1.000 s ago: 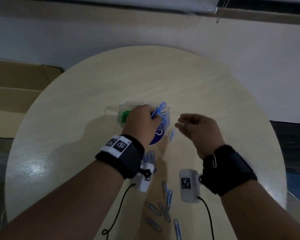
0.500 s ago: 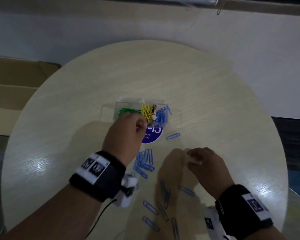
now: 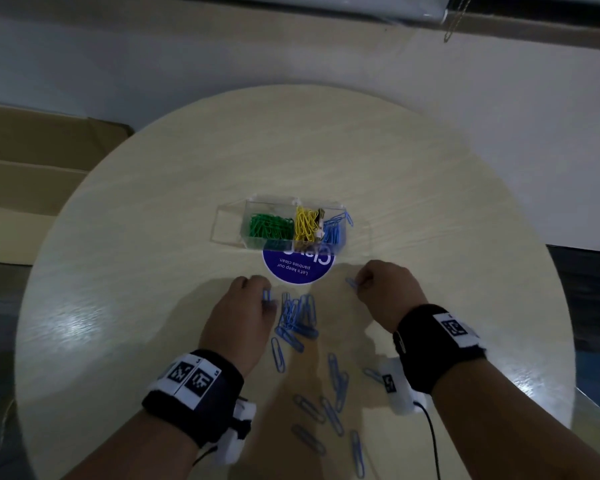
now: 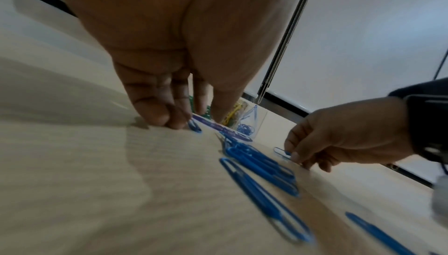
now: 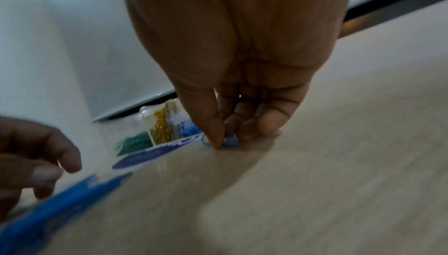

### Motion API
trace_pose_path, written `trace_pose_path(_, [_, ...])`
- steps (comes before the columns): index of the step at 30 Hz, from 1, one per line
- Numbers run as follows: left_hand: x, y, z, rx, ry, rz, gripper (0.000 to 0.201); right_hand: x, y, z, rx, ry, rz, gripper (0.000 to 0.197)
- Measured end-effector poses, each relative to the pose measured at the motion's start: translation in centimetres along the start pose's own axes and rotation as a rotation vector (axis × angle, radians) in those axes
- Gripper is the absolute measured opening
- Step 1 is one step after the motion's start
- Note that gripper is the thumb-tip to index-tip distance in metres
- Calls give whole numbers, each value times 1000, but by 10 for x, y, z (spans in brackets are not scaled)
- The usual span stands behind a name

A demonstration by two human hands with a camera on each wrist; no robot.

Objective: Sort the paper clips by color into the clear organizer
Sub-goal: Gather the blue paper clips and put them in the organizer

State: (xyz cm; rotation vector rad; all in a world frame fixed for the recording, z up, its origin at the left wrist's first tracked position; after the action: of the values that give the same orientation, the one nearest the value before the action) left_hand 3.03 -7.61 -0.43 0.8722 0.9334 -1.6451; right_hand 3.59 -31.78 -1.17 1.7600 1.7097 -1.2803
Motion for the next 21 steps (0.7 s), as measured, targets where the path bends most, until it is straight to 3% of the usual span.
trace_pose_path(2, [-3,9,-2,-53,30,6,21,-13,-4,-1,22,123,48,3])
trace_pose_path(6, [-1,23,0,-71,126,-54,15,-50,6,-27,20,422,245,10])
trace_pose_path(10, [-1,29,-1,-100,121,-58,16,-57,32,-48,15,585,229,4])
trace_pose_path(12, [1,30,-3,-105,94,-70,12,-60,46,-41,17,499,282,10])
trace_pose_path(15, [1,30,-3,-82,81,-77,12,-43,61,-35,24,254,122,32])
trace_pose_path(17, [0,31,-3,-60,97,-77,14,-32,65,-36,15,223,52,22])
trace_pose_path(21, [1,29,0,6,140,-106,13,-47,61,-41,-14,135,103,7])
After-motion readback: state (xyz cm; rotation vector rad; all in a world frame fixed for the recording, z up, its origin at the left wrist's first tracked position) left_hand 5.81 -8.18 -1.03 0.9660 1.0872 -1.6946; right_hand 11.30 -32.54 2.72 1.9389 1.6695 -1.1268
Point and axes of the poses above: each hand's wrist, its own y-axis towards the middle knuckle, its own x-axis out of the palm, z = x × y, the point moved 7 cm from there along y, towards the middle knuckle, and after that the axes turned 8 degrees about y, right-handed, at the moved point
